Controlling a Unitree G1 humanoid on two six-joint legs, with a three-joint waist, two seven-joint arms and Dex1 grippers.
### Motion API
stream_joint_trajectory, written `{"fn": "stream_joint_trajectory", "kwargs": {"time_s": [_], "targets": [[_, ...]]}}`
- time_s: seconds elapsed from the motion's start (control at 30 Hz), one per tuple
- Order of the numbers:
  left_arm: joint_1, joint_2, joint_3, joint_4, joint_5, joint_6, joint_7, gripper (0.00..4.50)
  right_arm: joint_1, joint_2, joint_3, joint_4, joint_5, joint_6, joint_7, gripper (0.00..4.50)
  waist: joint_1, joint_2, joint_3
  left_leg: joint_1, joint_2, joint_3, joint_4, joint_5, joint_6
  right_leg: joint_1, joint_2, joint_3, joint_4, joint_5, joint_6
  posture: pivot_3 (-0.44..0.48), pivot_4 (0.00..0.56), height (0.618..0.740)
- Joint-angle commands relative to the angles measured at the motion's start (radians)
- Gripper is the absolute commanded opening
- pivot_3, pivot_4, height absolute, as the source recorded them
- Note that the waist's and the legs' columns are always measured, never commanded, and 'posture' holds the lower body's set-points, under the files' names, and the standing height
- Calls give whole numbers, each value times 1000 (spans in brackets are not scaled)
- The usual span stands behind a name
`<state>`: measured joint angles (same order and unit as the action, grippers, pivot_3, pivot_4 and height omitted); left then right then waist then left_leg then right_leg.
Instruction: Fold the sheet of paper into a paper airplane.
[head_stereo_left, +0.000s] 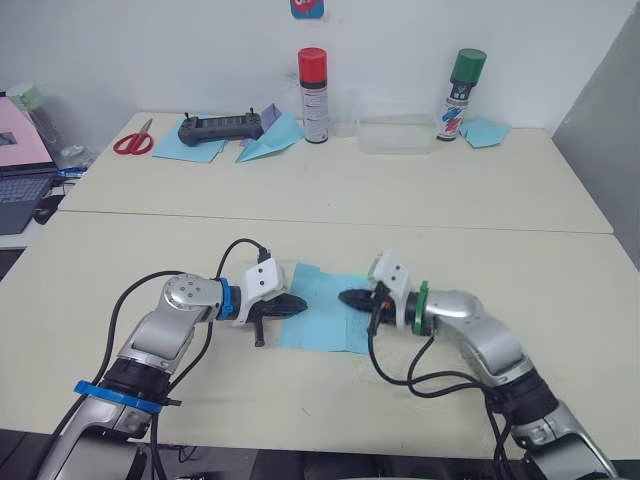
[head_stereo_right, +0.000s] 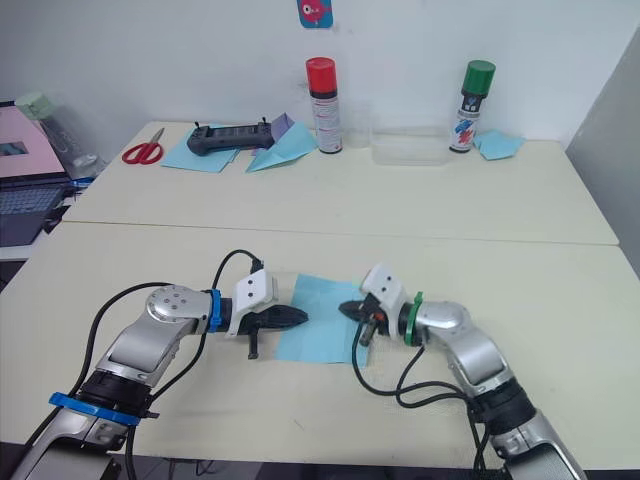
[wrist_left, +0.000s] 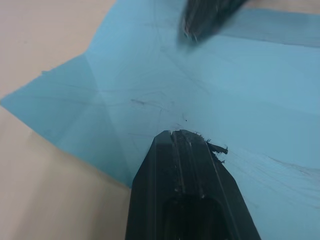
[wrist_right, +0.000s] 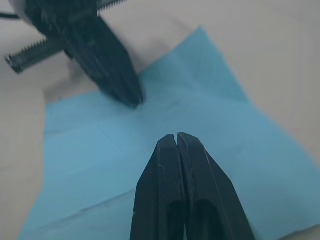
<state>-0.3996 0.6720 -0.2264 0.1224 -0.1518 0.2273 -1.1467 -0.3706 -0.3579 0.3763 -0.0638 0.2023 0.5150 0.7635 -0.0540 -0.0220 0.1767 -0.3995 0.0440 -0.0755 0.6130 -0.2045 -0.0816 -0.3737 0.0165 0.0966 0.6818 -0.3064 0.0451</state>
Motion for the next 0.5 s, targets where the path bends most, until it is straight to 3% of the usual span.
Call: {"fn": "stream_joint_trajectory", "kwargs": {"time_s": [0.03,0.2,0.37,0.5], "targets": [[-8,-12,18,-62,-33,68,5,0,-9,-17,11,-5,-29,-8,17,61,0,0,0,0,0,0,0,0,0,0,0,0,0,0,0,0,150,740],[-30,-81,34,-161,-119,196,34,0,-9,-28,18,11,-56,-12,23,61,1,-1,1,-1,0,0,0,0,0,0,0,0,-1,0,0,0,150,740],[-2,-77,-33,-130,-21,134,61,0,-9,-28,15,9,-61,-4,18,61,-3,-1,1,0,0,0,-1,0,0,-1,0,0,0,0,0,0,150,740],[-24,-86,-24,-61,9,97,94,0,-4,-33,13,2,-63,0,17,61,-3,-1,1,-1,0,0,-1,0,0,-1,0,0,0,0,0,0,150,740]]}}
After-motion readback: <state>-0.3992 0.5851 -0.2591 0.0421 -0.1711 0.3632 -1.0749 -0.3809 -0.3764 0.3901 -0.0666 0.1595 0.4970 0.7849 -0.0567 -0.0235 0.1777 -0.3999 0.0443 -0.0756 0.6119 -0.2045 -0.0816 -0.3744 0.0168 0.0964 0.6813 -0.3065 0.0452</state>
